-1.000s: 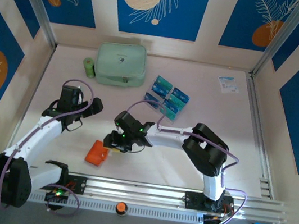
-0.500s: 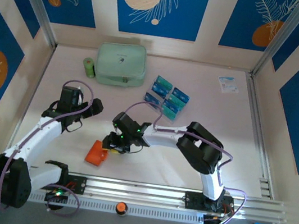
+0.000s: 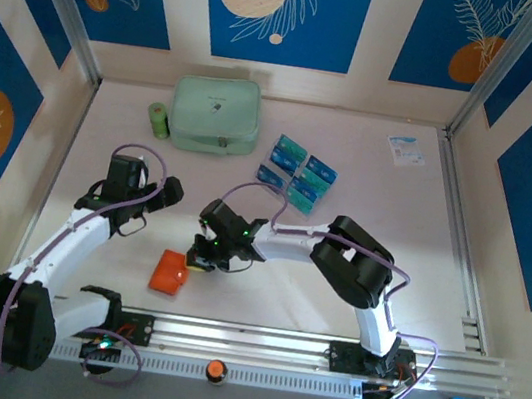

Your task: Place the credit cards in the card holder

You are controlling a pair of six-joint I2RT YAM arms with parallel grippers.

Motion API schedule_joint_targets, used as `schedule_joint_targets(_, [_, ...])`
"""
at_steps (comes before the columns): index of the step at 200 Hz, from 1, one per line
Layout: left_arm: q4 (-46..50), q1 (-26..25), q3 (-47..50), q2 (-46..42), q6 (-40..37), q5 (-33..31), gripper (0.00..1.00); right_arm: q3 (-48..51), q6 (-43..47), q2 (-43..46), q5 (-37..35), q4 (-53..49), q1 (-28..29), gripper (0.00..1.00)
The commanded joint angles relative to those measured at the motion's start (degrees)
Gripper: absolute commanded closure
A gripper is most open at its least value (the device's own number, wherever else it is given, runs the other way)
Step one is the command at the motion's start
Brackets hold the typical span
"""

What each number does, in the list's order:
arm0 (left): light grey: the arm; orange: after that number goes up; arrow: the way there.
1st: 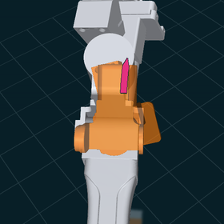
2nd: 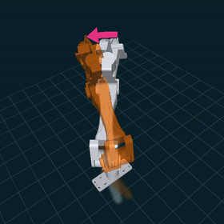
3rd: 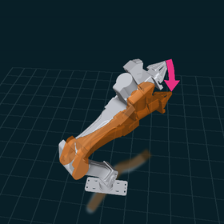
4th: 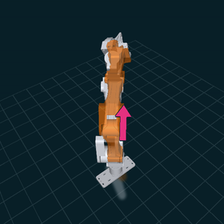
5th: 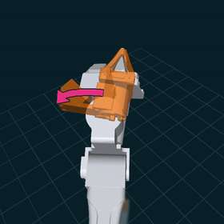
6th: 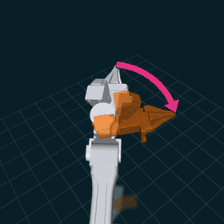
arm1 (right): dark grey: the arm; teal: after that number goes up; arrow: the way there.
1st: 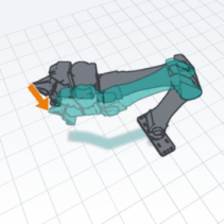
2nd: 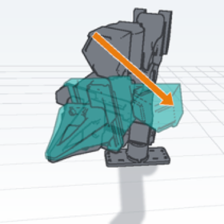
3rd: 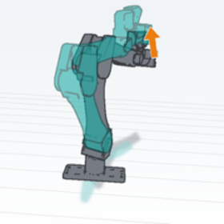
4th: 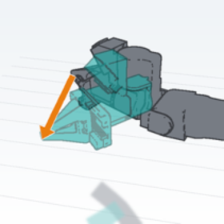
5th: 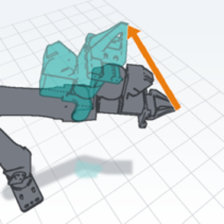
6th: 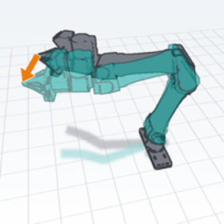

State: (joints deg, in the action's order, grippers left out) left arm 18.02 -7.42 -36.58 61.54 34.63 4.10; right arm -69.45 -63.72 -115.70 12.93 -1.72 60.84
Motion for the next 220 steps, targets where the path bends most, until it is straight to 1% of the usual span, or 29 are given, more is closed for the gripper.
schedule_joint_targets(1, [-0.32,-0.39,1.08,-0.54,-0.37,1.31,0.0,-0.18,1.78,0.08,2.46,1.63,-1.41,1.0])
schedule_joint_targets(18, [-1.22,-0.38,1.52,-0.44,-0.49,2.28,0.0,1.88,4.57,2.48,3.99,2.27,-3.54,1.0])
schedule_joint_targets(34, [-3.03,-0.39,2.04,-0.28,-0.38,4.45,0.0,3.86,7.96,5.35,5.8,2.07,-6.23,1.0])
schedule_joint_targets(67, [-3.94,-0.32,0.78,0.99,-0.06,8.19,0.0,7.75,16.4,12.67,11.44,-0.4,-14.07,1.0])
schedule_joint_targets(95, [-5.03,-0.4,-1.18,2.7,0.51,11.69,0.0,8.94,21.85,17.35,16.46,-3.15,-20.18,1.0])
schedule_joint_targets(119, [-7.27,-0.38,-2.47,4.33,1.61,15.85,0.0,8.68,24.43,20.17,20.26,-4.41,-23.95,1.0])
schedule_joint_targets(141, [-11.2,-0.71,-2.71,5.58,4.11,18.95,0.0,6.95,24.61,21.51,23.44,-5.37,-26.51,1.0])
schedule_joint_targets(177, [-20.88,-2.02,-2.53,6.8,9.19,24.0,0.0,4.61,23.31,23.69,27.43,-5.27,-29.04,1.0])
schedule_joint_targets(220, [-33.93,-5.86,-3.19,9.07,16.35,26.22,0.0,3.14,18.48,26.42,31.37,-1.69,-31.63,1.0])
